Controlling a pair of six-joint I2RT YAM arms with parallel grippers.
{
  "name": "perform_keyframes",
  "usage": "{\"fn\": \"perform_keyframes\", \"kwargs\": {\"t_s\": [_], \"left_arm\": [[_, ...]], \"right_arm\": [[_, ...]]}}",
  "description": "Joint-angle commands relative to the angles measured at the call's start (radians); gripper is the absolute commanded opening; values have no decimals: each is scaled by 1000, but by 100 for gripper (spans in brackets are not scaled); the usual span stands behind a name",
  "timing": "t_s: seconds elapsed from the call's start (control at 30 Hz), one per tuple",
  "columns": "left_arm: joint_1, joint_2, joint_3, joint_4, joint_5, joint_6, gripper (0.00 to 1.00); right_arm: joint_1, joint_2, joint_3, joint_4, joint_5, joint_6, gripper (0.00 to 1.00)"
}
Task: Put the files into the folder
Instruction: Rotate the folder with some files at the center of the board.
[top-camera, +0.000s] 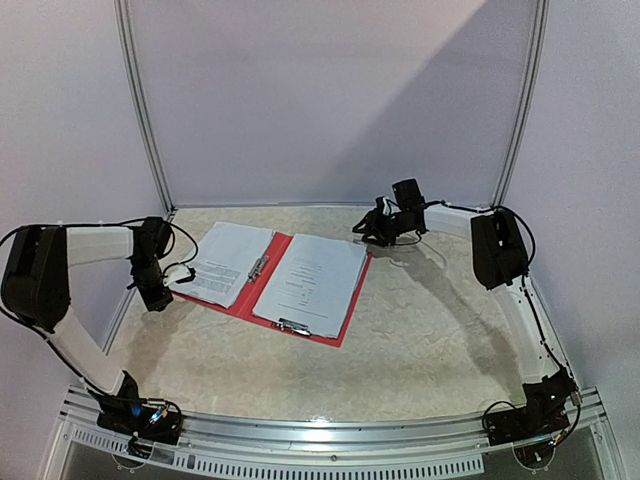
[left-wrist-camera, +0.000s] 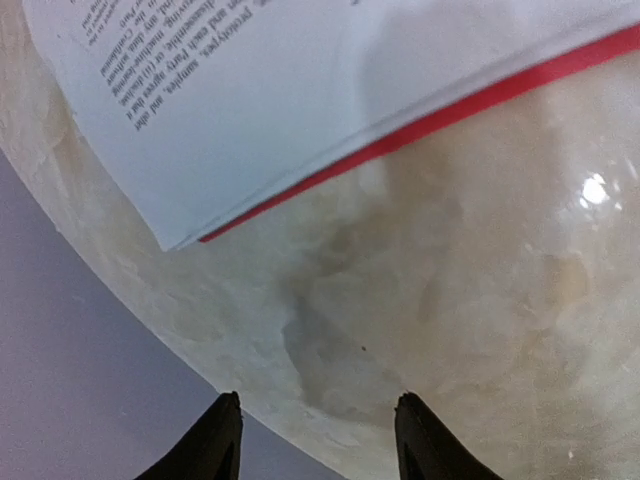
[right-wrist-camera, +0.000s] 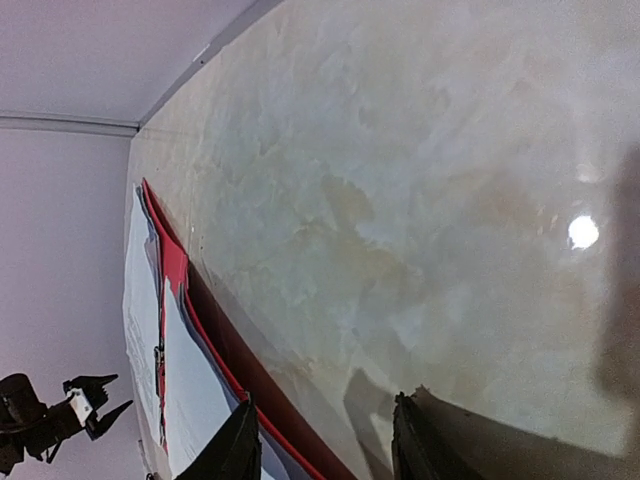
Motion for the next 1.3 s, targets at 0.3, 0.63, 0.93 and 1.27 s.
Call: {"fn": "perform_keyframes", "kwargs": {"t_s": [0.3, 0.63, 0.93, 1.27], "left_arm": [[-13, 231, 151, 202, -92, 62, 52], [-199, 417, 394, 230, -91, 172, 52], [-407, 619, 656, 236, 8, 228, 49], [-455, 508, 852, 0, 193, 97, 51]], "right_arm": [[61, -189, -382, -119, -64, -185, 35], [207, -586, -992, 52, -52, -192, 33], [529, -883, -1322, 263, 114, 67, 33], [614, -989, -1173, -180, 141, -74, 43]]}}
